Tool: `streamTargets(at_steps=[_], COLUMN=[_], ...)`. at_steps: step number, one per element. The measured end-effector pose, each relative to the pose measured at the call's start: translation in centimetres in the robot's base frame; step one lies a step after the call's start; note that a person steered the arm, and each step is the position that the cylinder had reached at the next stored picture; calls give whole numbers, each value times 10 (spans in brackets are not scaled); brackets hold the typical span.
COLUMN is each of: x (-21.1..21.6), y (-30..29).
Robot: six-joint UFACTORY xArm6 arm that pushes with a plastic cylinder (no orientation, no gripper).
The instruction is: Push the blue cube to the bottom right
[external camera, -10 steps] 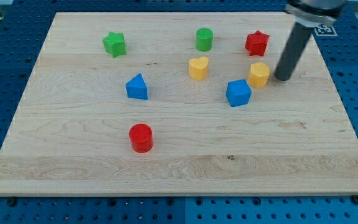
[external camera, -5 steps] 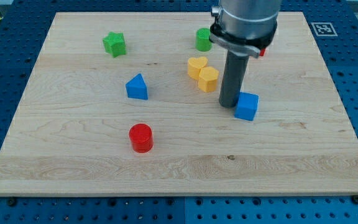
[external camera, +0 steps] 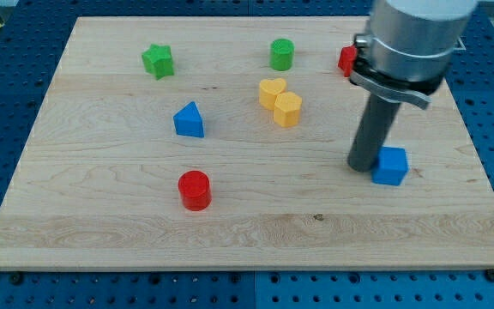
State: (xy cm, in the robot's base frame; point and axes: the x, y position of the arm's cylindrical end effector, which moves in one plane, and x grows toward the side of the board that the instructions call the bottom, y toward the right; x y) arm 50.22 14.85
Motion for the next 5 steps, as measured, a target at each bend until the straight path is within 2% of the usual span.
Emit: streamTargets(at_steps=[1, 2, 3, 5], x=[-3, -37, -39, 18], y=[8, 8, 15, 48])
